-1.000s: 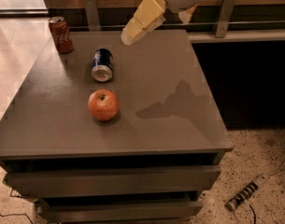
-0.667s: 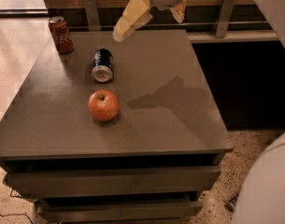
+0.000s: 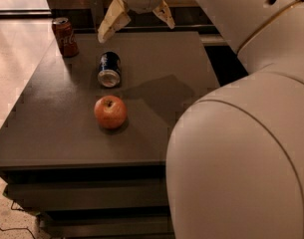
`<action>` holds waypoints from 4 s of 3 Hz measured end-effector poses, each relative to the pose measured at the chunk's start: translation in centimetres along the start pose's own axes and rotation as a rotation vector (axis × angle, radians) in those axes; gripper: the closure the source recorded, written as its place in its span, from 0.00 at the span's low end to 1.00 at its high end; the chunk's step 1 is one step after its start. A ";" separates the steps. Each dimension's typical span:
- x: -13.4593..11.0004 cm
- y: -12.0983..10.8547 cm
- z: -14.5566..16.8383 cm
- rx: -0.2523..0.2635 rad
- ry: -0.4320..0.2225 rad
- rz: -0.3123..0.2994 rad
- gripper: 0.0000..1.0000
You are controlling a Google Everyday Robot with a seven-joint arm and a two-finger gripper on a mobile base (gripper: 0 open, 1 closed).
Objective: Place pepsi can upright
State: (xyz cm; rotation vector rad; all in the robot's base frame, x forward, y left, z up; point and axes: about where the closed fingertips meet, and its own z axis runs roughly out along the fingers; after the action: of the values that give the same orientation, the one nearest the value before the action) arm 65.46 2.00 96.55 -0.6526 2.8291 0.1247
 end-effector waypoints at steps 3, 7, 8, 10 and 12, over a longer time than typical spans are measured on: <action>-4.8 1.9 6.3 0.033 0.067 0.126 0.00; -5.8 3.1 13.4 0.006 0.187 0.200 0.00; -5.5 3.3 14.0 0.001 0.208 0.204 0.15; -7.3 3.5 15.1 -0.011 0.146 0.206 0.67; -8.2 3.6 16.0 -0.017 0.120 0.206 1.00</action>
Offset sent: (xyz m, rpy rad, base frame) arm 0.0038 0.0158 -0.0417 -0.1874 0.2571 -0.1388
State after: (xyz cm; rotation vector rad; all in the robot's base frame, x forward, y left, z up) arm 74.31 10.86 83.16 -0.3817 3.0085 0.1495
